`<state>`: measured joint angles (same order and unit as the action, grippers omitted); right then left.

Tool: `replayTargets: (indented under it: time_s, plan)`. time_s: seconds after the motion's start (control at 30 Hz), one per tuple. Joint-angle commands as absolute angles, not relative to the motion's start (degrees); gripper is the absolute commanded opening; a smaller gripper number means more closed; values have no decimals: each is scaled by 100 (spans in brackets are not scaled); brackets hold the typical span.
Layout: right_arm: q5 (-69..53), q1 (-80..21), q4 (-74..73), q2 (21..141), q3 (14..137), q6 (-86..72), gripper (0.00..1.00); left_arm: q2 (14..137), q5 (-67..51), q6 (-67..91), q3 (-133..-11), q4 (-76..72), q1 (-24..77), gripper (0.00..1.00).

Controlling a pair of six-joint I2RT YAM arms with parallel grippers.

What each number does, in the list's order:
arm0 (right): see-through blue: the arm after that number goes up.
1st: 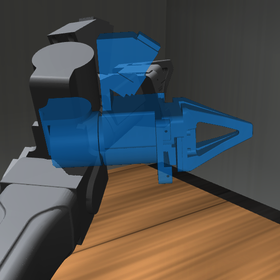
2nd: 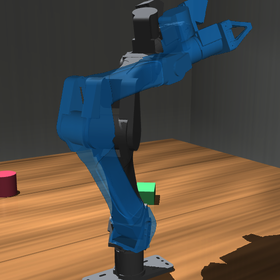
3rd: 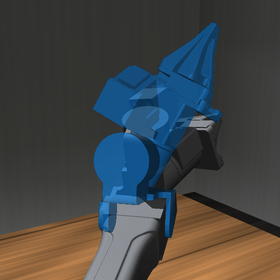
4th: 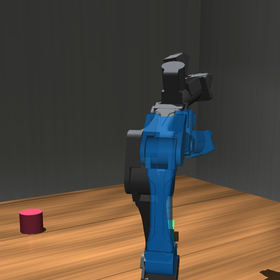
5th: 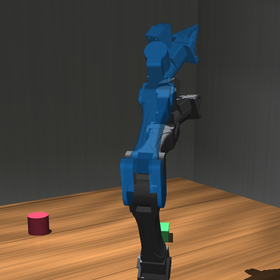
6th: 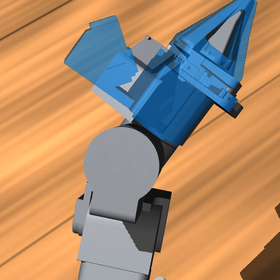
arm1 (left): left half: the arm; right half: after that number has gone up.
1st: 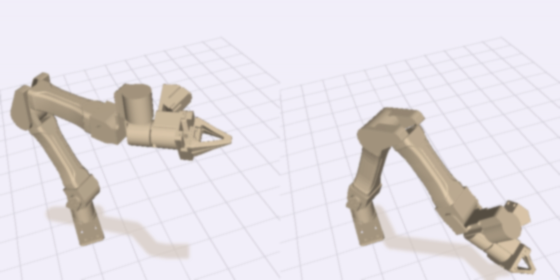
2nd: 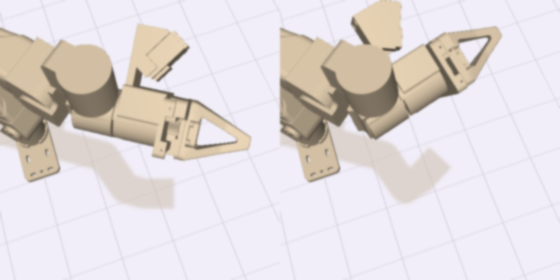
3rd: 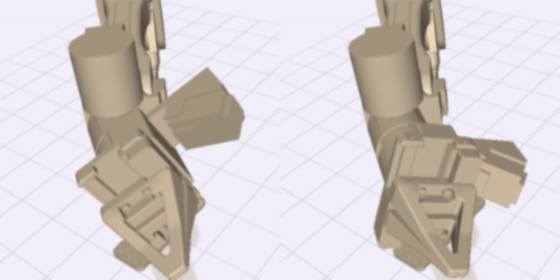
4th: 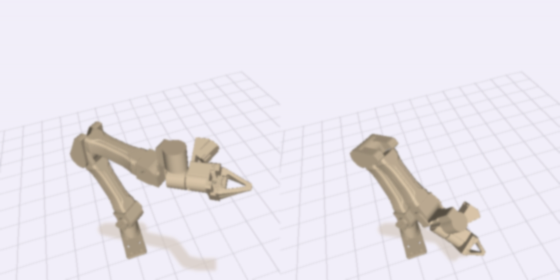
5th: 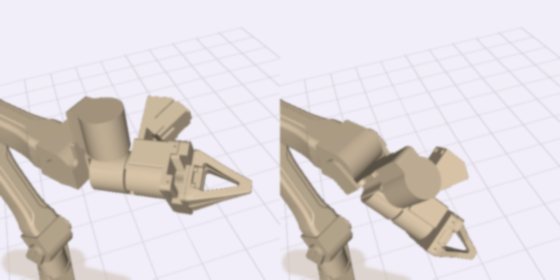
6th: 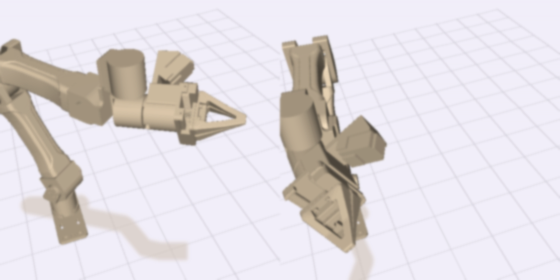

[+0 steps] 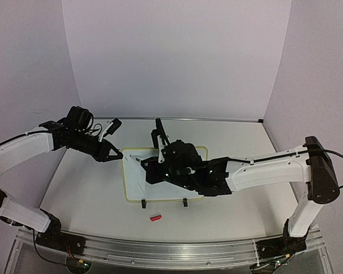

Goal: Write a sentence on the whiteboard

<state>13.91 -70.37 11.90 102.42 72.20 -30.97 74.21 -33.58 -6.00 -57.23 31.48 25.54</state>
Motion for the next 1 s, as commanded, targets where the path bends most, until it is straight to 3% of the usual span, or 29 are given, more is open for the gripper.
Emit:
replayTargets:
  time_s: [0.0, 0.97]
  plan:
    - [1374, -7003, 1124, 10416, 7333, -3175, 0, 7341, -3196, -619, -5785, 3287, 2602, 0]
    - [1099, -7043, 1063, 10504, 7165, -3356, 0, 7287, -3158, -617, -5787, 3296, 2627, 0]
